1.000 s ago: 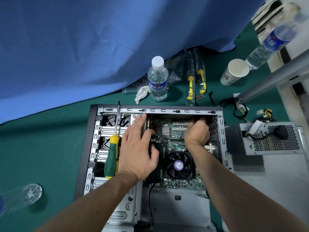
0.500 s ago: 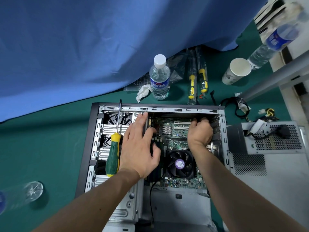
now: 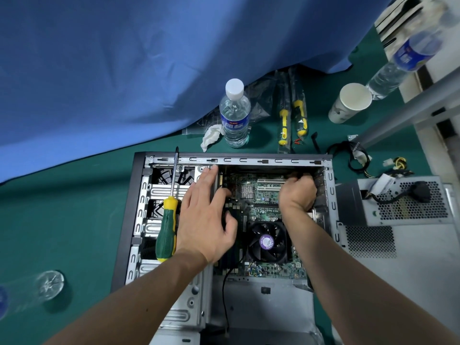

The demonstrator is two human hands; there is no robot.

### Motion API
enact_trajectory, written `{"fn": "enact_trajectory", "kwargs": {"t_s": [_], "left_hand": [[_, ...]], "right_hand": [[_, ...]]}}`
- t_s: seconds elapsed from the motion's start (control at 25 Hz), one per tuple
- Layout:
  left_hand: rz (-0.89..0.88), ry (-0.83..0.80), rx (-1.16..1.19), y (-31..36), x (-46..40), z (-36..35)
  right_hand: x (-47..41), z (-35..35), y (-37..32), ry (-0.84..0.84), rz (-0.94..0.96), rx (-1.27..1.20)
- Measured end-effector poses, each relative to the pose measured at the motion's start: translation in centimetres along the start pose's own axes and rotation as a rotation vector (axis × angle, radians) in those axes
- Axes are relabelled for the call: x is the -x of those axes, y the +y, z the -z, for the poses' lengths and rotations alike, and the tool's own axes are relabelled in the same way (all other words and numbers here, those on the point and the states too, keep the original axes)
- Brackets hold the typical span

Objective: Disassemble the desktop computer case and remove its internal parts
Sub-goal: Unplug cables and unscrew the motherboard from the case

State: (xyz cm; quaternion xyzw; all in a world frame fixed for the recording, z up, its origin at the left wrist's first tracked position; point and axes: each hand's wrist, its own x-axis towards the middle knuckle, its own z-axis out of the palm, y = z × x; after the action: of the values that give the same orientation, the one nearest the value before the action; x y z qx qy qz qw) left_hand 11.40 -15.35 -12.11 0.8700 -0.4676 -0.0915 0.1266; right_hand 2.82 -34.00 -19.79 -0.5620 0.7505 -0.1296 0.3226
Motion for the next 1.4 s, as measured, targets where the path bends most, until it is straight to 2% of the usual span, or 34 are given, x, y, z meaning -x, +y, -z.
{"fn": "enact_trajectory", "kwargs": {"t_s": [0.16, 0.28, 0.52, 0.8, 1.04, 1.24, 1.4], "left_hand": [[-0.004, 0.008, -0.001, 0.0, 0.1, 0.0], [-0.003, -0.001, -0.001, 0.1, 0.0, 0.0], [-0.004, -0.002, 0.0, 0.1, 0.0, 0.2], [-0.001, -0.002, -0.007, 0.0, 0.0, 0.1], [-0.003, -0.002, -0.017, 0.1, -0.1, 0.1], [0.002, -0.004, -0.001, 0.1, 0.0, 0.2], [0.004, -0.004, -0.007, 0.1, 0.0, 0.1]], "right_hand": [[0.8, 0.0, 0.3, -0.013, 0.174, 0.205], [1.1, 0.0, 0.5, -0.015, 0.242, 0.246], [0.3, 0.0, 0.1, -0.041, 0.075, 0.137], [-0.3, -0.3, 0.0, -0.065, 0.032, 0.07], [-0.3, -0.4, 0.0, -0.068, 0.075, 0.15], [-0.3, -0.5, 0.1, -0.05, -0.057, -0.104], [0.2, -0.3, 0.1, -0.039, 0.011, -0.002]]}}
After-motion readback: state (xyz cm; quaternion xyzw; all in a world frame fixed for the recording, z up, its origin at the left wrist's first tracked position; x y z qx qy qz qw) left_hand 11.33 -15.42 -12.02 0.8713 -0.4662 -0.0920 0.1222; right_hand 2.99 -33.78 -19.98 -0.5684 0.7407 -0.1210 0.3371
